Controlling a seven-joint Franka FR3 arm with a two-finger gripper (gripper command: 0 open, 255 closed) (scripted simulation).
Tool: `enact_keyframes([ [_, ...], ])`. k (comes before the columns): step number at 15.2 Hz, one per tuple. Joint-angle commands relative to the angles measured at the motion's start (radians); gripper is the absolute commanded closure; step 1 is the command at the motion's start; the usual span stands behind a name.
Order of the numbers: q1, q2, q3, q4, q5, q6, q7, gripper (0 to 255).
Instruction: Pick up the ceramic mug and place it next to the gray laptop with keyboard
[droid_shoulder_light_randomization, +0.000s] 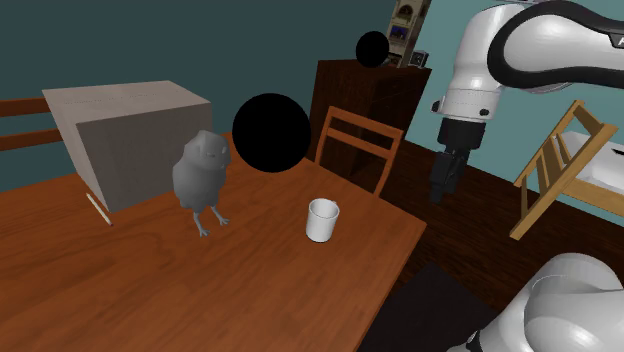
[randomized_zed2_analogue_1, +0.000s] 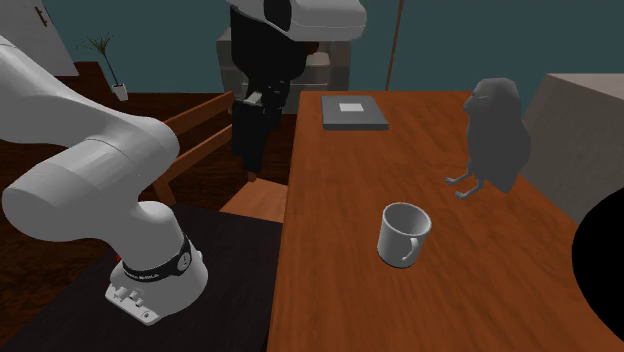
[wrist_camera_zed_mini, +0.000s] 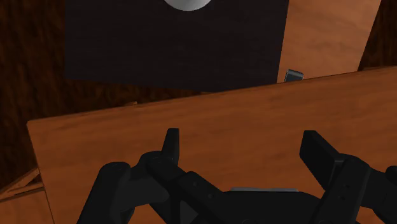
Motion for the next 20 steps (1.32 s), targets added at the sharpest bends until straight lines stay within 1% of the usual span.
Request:
enact_keyframes([
  [1, 0.000, 0.000, 0.000, 0.000, 0.000, 0.000, 0.000, 0],
  [7, 0.027, 0.127, 0.090, -0.034, 0.021, 0.225, 0.059, 0],
  [12, 0.042, 0.268, 0.161, -0.023, 0.014, 0.405, 0.116, 0],
  [16, 0.046, 0.398, 0.215, 0.013, -0.014, 0.535, 0.172, 0],
  [20, 0.046, 0.539, 0.263, 0.072, -0.069, 0.648, 0.241, 0],
])
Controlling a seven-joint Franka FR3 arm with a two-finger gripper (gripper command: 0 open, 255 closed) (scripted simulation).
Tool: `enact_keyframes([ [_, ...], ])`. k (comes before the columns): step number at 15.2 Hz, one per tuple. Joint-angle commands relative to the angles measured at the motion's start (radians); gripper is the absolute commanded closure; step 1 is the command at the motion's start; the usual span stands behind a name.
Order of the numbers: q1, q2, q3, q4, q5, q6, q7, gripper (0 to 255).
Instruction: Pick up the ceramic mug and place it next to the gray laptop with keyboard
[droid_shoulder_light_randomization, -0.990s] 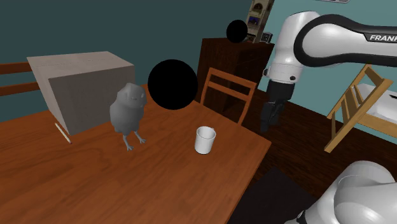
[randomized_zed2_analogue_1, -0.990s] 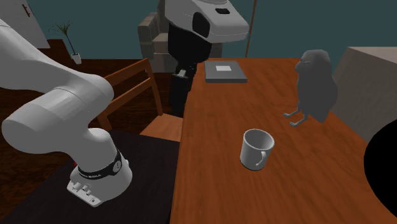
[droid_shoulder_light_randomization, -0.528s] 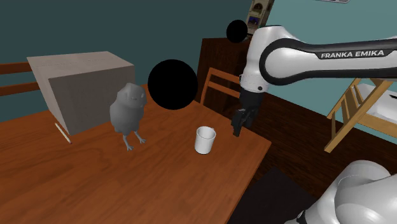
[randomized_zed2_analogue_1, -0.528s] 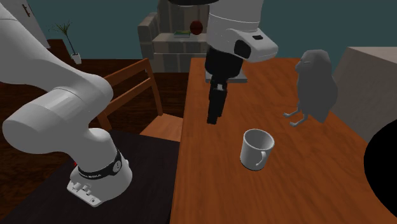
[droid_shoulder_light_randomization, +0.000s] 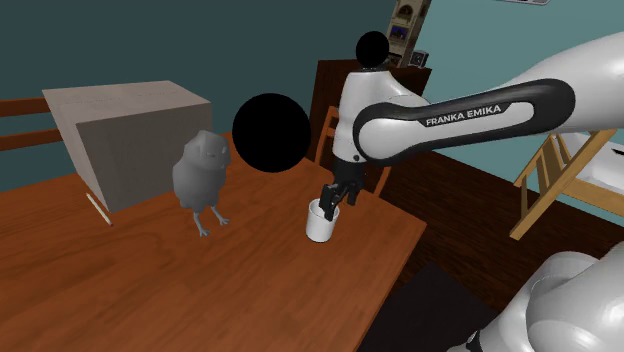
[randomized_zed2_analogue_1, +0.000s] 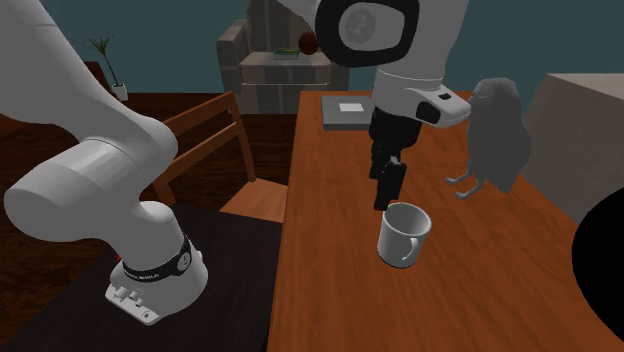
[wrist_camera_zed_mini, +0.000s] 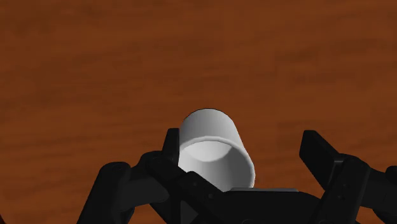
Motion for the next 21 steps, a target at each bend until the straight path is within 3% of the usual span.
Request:
enact_keyframes([
  [1, 0.000, 0.072, 0.022, 0.036, -0.034, 0.052, 0.038, 0],
  [4, 0.002, 0.184, 0.049, 0.099, -0.101, 0.116, 0.103, 0],
  [12, 0.001, 0.247, 0.048, 0.055, -0.131, 0.222, 0.125, 0],
  [20, 0.001, 0.247, 0.048, 0.055, -0.131, 0.221, 0.125, 0],
  [21, 0.001, 0.247, 0.048, 0.055, -0.131, 0.221, 0.125, 255],
])
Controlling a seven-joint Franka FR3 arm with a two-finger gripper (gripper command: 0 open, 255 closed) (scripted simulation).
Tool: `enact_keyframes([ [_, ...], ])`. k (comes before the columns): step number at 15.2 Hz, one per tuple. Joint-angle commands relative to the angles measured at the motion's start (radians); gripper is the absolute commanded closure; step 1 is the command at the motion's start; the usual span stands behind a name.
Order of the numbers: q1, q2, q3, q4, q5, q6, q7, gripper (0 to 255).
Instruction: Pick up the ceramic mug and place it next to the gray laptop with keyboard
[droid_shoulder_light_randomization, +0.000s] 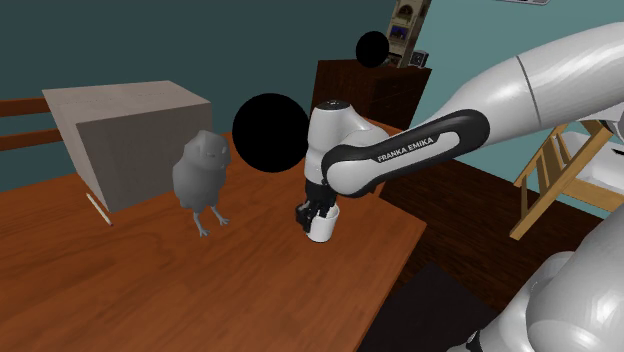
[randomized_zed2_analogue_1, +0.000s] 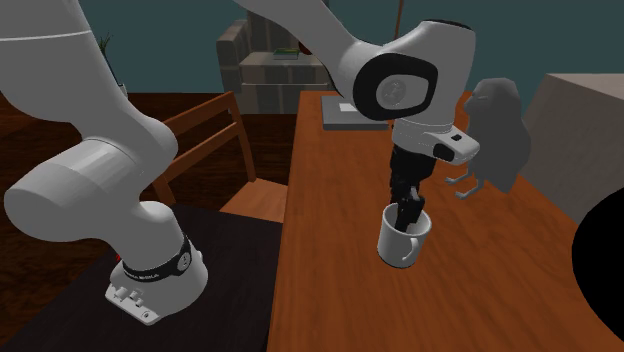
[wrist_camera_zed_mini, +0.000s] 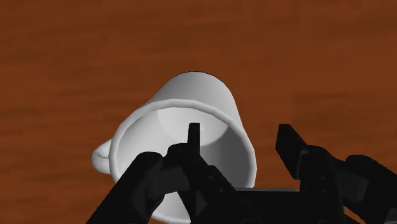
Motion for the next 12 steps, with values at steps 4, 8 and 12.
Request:
enact_keyframes([
  [4, 0.000, 0.000, 0.000, 0.000, 0.000, 0.000, 0.000, 255],
  [8, 0.000, 0.000, 0.000, 0.000, 0.000, 0.000, 0.000, 255],
  [12, 0.000, -0.024, 0.000, 0.017, 0.011, -0.040, -0.009, 255],
])
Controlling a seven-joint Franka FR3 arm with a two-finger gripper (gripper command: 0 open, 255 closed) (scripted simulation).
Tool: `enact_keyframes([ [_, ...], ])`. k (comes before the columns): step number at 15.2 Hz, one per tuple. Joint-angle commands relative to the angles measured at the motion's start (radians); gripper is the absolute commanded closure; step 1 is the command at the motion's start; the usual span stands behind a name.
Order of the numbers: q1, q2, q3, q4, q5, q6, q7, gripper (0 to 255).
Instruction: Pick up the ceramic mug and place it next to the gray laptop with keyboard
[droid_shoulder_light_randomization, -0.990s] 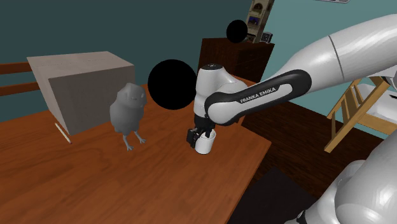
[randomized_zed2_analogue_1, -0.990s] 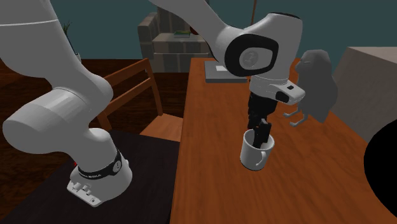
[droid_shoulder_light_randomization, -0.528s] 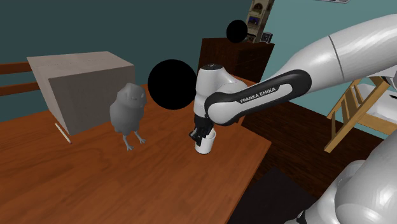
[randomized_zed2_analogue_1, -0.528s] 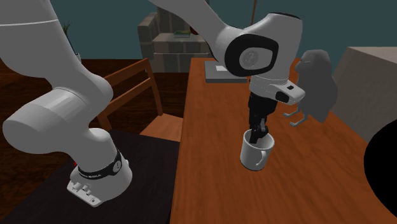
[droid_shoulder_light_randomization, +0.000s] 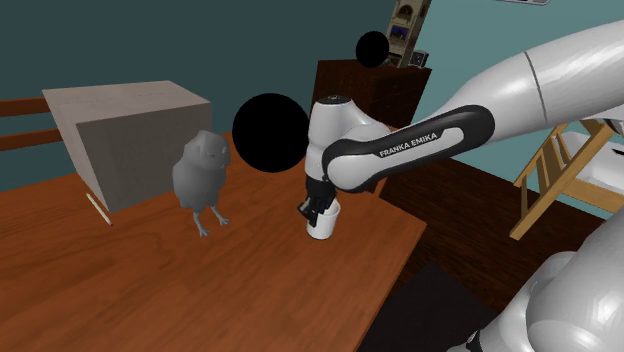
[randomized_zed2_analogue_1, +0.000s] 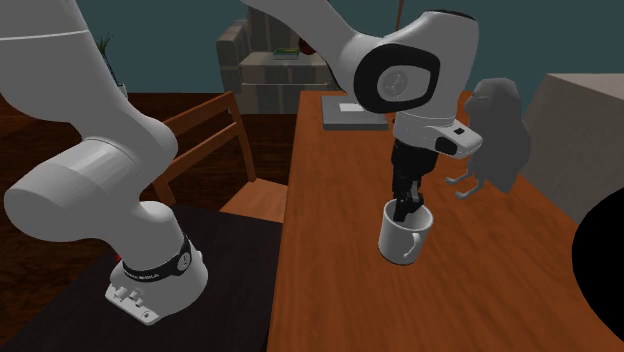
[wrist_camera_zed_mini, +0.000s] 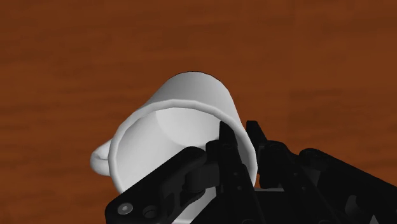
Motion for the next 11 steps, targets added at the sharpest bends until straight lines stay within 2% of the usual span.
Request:
enact_keyframes([
  [1, 0.000, -0.016, 0.000, 0.010, 0.007, -0.025, -0.006, 255],
  [11, 0.001, -0.081, -0.004, 0.082, 0.032, -0.159, -0.030, 255],
])
